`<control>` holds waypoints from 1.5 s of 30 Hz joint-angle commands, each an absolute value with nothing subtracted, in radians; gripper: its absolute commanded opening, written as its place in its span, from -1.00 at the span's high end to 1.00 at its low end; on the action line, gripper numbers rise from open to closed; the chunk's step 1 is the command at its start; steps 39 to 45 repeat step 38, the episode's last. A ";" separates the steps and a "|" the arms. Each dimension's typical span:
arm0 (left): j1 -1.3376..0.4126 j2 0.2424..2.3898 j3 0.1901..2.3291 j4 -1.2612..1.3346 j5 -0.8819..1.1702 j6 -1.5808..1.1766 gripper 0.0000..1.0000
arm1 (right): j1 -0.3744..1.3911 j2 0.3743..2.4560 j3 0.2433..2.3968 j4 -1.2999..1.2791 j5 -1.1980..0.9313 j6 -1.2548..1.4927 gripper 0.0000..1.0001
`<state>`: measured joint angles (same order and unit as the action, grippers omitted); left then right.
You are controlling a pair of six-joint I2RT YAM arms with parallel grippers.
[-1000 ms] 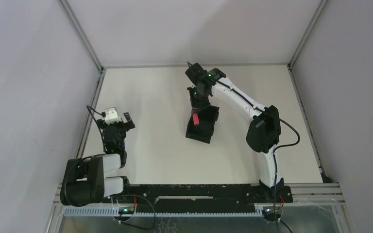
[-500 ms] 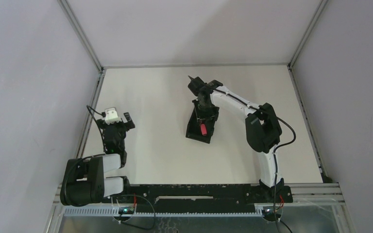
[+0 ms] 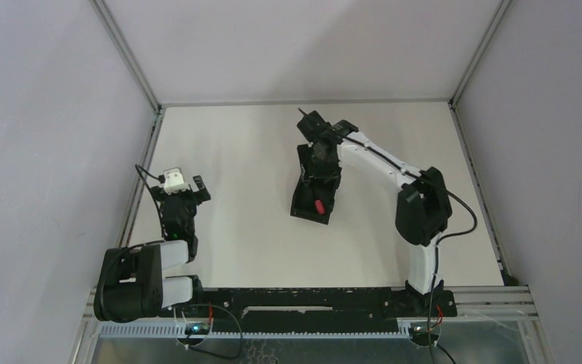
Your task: Put the screwdriver in the bin
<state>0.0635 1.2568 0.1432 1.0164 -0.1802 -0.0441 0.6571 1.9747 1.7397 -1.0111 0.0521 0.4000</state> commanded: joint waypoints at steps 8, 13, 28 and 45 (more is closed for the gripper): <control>0.058 1.259 0.192 1.058 -0.184 -0.026 -1.00 | 0.662 1.510 1.540 -0.745 0.120 0.306 -0.99; 0.059 1.258 0.192 1.058 -0.183 -0.026 -1.00 | 0.616 1.306 1.296 -0.563 0.153 0.321 -0.99; 0.058 1.258 0.193 1.058 -0.184 -0.026 -1.00 | 0.445 0.793 0.541 -0.217 0.397 0.405 -0.99; 0.058 1.258 0.193 1.058 -0.183 -0.026 -1.00 | 0.433 0.701 0.376 -0.105 0.377 0.443 -0.97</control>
